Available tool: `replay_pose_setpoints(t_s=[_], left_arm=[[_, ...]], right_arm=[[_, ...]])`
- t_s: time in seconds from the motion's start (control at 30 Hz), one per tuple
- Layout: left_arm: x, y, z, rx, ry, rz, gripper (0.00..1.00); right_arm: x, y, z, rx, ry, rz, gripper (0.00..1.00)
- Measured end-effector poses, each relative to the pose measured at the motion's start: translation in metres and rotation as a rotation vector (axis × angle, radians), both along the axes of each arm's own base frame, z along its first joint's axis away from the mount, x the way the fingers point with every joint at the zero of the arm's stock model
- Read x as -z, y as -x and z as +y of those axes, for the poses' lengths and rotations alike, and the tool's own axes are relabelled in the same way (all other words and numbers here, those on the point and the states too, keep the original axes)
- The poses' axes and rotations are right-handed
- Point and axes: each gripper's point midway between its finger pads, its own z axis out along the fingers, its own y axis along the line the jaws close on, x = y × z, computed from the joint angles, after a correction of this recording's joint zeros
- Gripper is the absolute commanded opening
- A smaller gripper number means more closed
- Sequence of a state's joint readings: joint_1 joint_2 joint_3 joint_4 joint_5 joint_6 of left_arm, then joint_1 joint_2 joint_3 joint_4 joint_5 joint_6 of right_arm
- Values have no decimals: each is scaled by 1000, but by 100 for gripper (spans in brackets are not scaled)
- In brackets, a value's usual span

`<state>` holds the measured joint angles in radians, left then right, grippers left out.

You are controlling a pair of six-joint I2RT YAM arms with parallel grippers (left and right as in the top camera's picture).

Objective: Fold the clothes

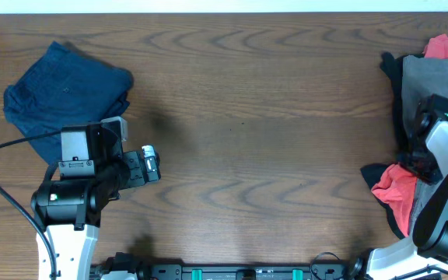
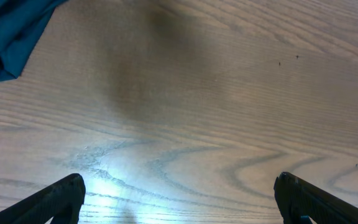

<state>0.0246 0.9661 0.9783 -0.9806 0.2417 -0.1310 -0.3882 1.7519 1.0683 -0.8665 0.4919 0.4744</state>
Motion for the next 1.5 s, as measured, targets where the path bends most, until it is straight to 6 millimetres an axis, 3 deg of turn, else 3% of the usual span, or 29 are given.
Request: replay_pose_setpoints(t_s=[0.13,0.5,0.73,0.77,0.87,1.1,1.2,1.4,1.5], left_arm=[[0,0,0,0,0,0,98],[0,0,0,0,0,0,98],[0,0,0,0,0,1,98],[0,0,0,0,0,0,98],[0,0,0,0,0,1,98],[0,0,0,0,0,1,98],[0,0,0,0,0,1,98],[0,0,0,0,0,2,98],[0,0,0,0,0,2,98]], right_arm=[[-7,-9,-4,0,12,-25,40],[-6,-8,-2,-1,1,-25,40],[8,-2,2,-1,-11,-25,39],[10,-1,3,-2,-14,-22,35],[13,0,4,-5,-18,-23,1],[9,4,6,-7,-33,3,1],[-8,-1,4,-7,-36,14,1],[-74,-37,-4,-68,-26,-105,6],[-103,-46,-1,-119,-32,-175,8]])
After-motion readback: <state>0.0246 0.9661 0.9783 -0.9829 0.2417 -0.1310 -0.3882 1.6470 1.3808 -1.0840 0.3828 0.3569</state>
